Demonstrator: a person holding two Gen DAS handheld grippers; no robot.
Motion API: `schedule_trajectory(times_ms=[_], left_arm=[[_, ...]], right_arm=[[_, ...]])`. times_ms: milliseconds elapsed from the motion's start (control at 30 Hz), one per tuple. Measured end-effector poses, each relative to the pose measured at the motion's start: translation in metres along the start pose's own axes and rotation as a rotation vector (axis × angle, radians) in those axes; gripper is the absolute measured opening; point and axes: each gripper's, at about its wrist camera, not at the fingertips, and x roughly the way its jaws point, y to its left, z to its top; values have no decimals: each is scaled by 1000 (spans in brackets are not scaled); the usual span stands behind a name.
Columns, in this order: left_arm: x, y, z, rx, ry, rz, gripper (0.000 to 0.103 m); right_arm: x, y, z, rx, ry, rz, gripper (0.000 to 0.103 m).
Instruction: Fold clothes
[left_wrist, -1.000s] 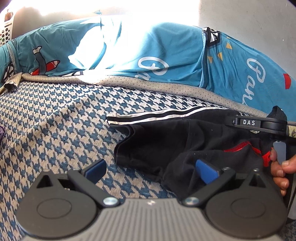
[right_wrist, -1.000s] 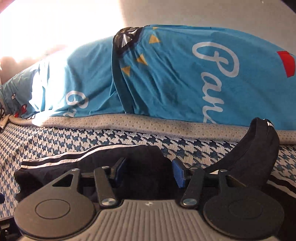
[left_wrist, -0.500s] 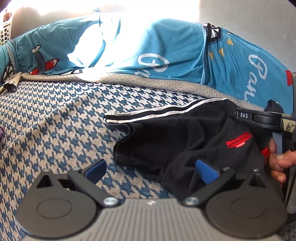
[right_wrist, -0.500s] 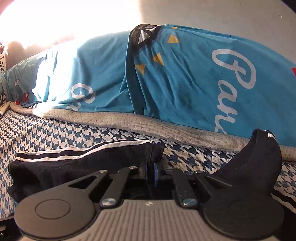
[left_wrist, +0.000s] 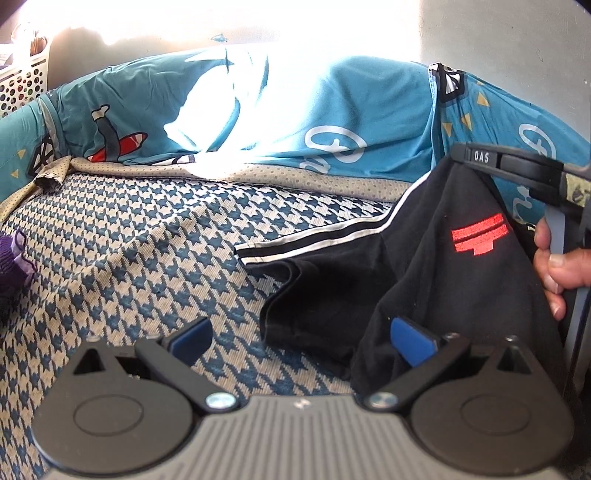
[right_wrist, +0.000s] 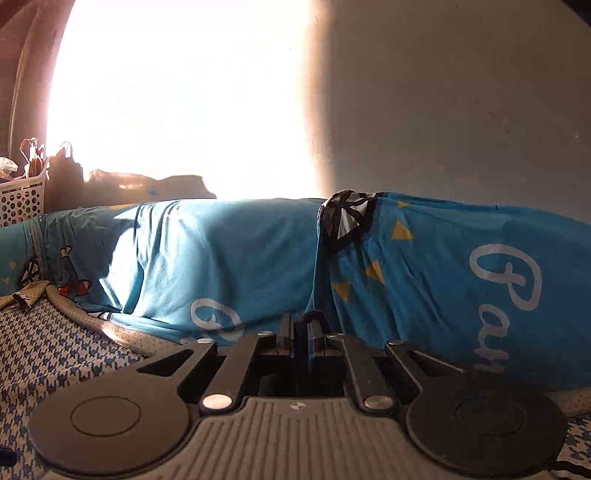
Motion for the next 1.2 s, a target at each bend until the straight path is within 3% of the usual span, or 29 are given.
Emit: schedule_trajectory(times_ms=[33,100,133,167,300,500,700,867,1100,1200], left_arm=[[1,0,0,-3,5,3,103],[2,2,1,-16,9,8,103],[2,4,1,-26,7,9,103],[2,6,2,-36,6,11,103],[0,17,9,-91,-7,27,103],[-11,52,27,-232,-46,78,103],[-20,75,37,-299,-58,103,103],[-25,87,41,-328,-67,113,103],[-33,100,45,-363,-88,142,103],[-34,104,45,-373,-81,155,103]], right_arm=[[5,-2,-3,1,40,-17,8],[16,-7,-9,4,119,-51,19],[19,-10,-10,9,149,-69,38],[19,-13,-9,23,161,-88,50],[7,-18,4,43,143,-110,51],[-28,9,31,-54,39,-44,51],[-44,29,32,-102,13,-153,65],[-54,42,24,-50,78,55,64],[-63,94,-7,-93,172,240,64],[-57,114,-29,-130,226,260,64]])
